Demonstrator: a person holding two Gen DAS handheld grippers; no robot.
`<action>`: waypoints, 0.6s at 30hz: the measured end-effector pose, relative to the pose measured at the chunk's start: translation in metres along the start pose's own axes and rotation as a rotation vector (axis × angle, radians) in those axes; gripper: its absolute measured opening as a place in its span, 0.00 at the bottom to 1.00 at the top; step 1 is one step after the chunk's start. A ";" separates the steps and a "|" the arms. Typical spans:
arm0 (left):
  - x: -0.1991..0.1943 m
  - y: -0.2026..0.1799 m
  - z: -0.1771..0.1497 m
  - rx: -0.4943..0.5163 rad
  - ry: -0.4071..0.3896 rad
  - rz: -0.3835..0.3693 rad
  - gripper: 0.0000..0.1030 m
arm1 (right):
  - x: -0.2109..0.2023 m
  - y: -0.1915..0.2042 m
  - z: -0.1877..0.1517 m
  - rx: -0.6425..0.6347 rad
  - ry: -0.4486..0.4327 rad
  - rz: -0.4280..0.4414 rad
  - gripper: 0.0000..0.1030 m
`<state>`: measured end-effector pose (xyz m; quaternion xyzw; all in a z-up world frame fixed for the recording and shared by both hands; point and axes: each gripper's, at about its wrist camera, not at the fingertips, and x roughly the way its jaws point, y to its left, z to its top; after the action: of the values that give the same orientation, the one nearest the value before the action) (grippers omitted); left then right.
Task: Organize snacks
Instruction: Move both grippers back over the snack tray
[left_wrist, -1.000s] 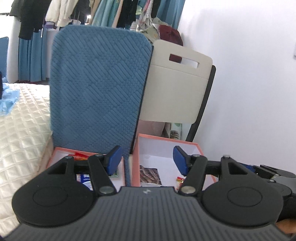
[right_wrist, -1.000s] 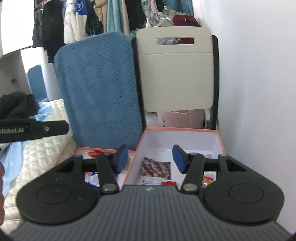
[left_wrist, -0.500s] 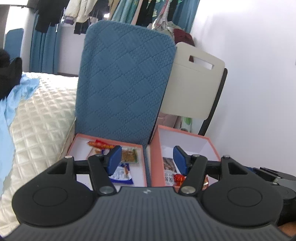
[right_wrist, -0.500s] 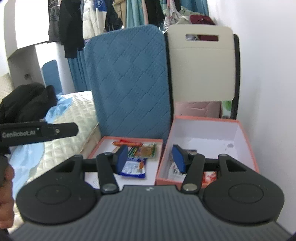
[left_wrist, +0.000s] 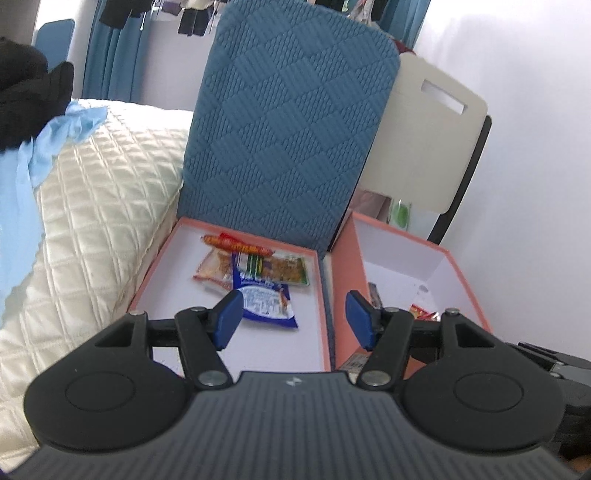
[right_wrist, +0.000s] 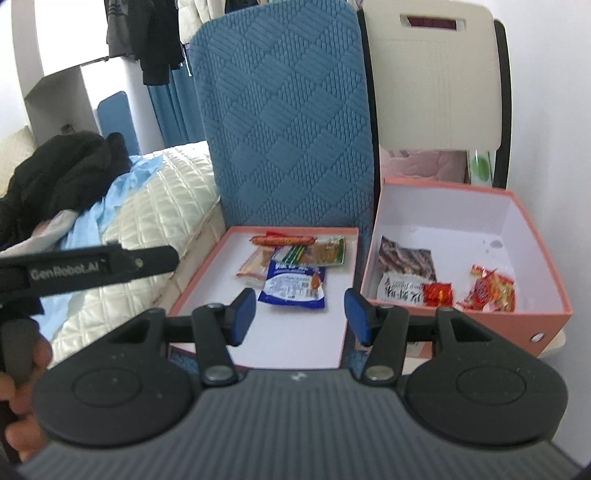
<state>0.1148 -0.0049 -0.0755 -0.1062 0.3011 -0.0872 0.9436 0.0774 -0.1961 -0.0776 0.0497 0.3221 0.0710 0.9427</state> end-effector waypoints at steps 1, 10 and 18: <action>0.004 0.002 -0.002 -0.004 0.004 -0.004 0.65 | 0.003 -0.001 -0.002 0.001 0.002 0.002 0.54; 0.042 0.007 -0.030 0.018 0.061 0.005 0.65 | 0.027 -0.007 -0.031 0.034 0.038 0.007 0.54; 0.068 0.015 -0.034 0.025 0.080 0.028 0.65 | 0.047 -0.012 -0.028 0.040 0.048 0.007 0.54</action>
<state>0.1514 -0.0110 -0.1439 -0.0865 0.3389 -0.0822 0.9332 0.0984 -0.1986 -0.1295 0.0681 0.3457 0.0689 0.9333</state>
